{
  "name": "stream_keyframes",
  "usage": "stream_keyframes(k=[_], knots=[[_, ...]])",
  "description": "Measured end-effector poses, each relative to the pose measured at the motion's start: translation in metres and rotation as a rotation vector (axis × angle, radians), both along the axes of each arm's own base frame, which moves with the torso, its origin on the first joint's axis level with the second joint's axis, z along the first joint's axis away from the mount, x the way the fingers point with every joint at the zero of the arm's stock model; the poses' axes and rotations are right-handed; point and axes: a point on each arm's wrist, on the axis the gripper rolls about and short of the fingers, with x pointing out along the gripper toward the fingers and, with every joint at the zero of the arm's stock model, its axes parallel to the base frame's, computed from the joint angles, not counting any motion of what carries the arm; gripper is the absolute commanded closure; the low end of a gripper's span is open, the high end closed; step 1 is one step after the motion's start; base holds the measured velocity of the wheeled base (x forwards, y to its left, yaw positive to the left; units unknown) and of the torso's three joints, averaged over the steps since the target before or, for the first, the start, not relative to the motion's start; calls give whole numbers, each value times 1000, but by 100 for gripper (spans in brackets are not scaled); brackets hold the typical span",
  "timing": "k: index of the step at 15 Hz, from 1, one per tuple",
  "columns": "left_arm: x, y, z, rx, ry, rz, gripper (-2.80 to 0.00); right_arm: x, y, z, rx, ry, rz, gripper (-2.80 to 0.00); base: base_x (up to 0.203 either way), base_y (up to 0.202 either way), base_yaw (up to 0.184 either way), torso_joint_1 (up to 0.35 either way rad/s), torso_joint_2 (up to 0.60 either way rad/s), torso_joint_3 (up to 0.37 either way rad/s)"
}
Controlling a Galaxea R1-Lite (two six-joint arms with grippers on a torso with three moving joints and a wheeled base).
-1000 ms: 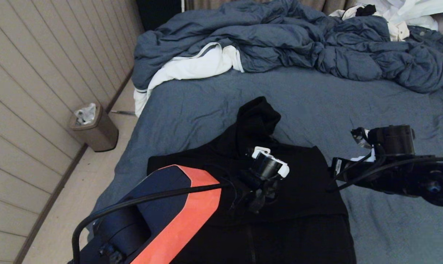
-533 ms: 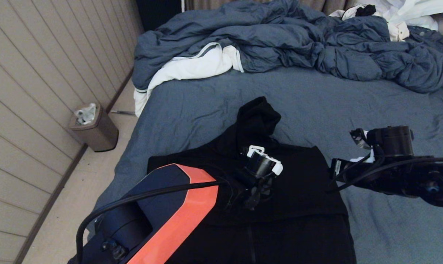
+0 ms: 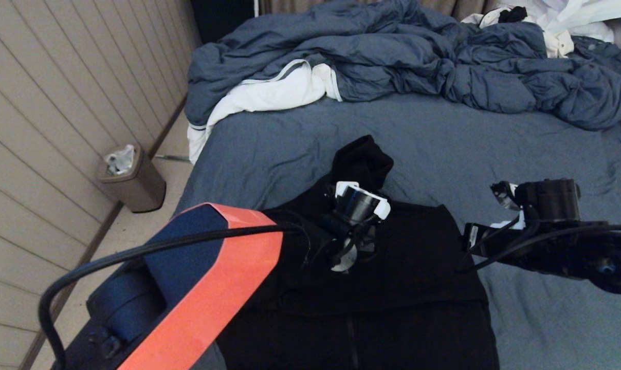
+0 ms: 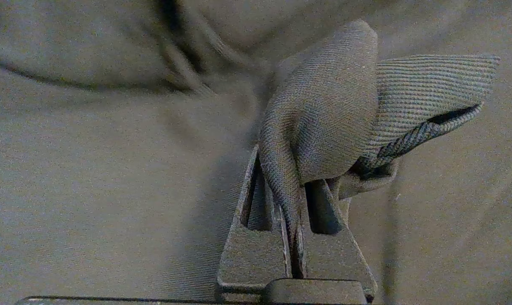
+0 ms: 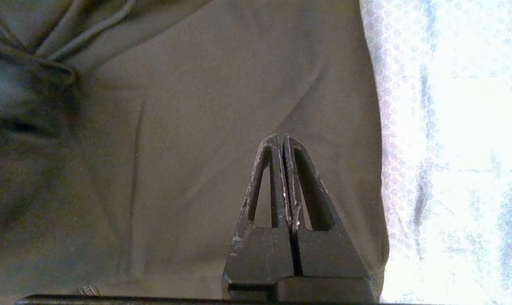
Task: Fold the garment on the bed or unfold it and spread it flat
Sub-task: Unfold the black sweatshirt
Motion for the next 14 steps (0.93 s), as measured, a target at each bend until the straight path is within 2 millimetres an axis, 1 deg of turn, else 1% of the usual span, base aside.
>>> stream_keyframes(k=[2, 3, 4, 6, 9, 10, 14], knots=[[7, 26, 30, -29, -16, 46, 0, -1, 0, -1, -2, 2, 2, 0, 0, 0, 0, 0, 0, 0], [14, 45, 43, -40, -23, 83, 0, -1, 0, -2, -3, 4, 2, 0, 0, 0, 0, 0, 0, 0], [25, 70, 54, -47, -26, 133, 0, -1, 0, -2, -3, 5, 3, 0, 0, 0, 0, 0, 0, 0], [46, 122, 68, -59, -28, 228, 0, -1, 0, -2, -3, 7, 4, 0, 0, 0, 0, 0, 0, 0], [67, 206, 77, -91, -17, 341, 0, -2, 0, -2, -4, 8, 3, 0, 0, 0, 0, 0, 0, 0], [70, 234, 77, -98, -8, 379, 0, -2, 0, -2, -3, 8, 4, 0, 0, 0, 0, 0, 0, 0], [74, 330, 75, -152, -2, 492, 0, -2, 1, -3, -3, 10, 6, 0, 0, 0, 0, 0, 0, 0]])
